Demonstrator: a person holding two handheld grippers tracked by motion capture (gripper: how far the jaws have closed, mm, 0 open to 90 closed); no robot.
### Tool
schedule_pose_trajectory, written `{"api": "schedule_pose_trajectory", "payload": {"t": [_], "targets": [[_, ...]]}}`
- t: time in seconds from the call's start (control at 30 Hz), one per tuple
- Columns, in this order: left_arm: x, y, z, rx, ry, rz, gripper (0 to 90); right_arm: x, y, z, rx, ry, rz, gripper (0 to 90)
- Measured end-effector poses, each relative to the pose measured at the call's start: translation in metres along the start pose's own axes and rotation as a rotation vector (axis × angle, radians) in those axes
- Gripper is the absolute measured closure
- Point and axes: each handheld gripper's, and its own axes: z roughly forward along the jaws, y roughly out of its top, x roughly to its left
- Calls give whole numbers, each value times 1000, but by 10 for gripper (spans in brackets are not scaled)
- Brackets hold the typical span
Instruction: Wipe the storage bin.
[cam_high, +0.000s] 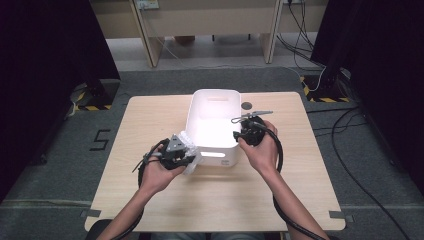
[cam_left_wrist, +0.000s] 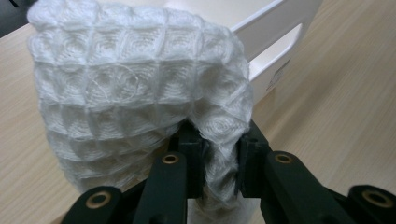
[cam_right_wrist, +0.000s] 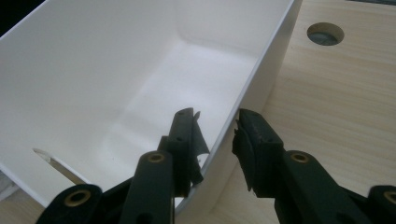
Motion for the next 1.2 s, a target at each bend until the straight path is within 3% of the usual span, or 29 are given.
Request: {"api": "schedule_pose_trajectory", "payload": {"t": [0.67, 1.2], "targets": [[-5, -4, 7, 30, 21, 16, 762, 1, 0, 1, -6, -4, -7, 677], [-8, -10, 17, 59, 13, 18, 763, 3, -2, 4, 11, -7, -11, 658]]}}
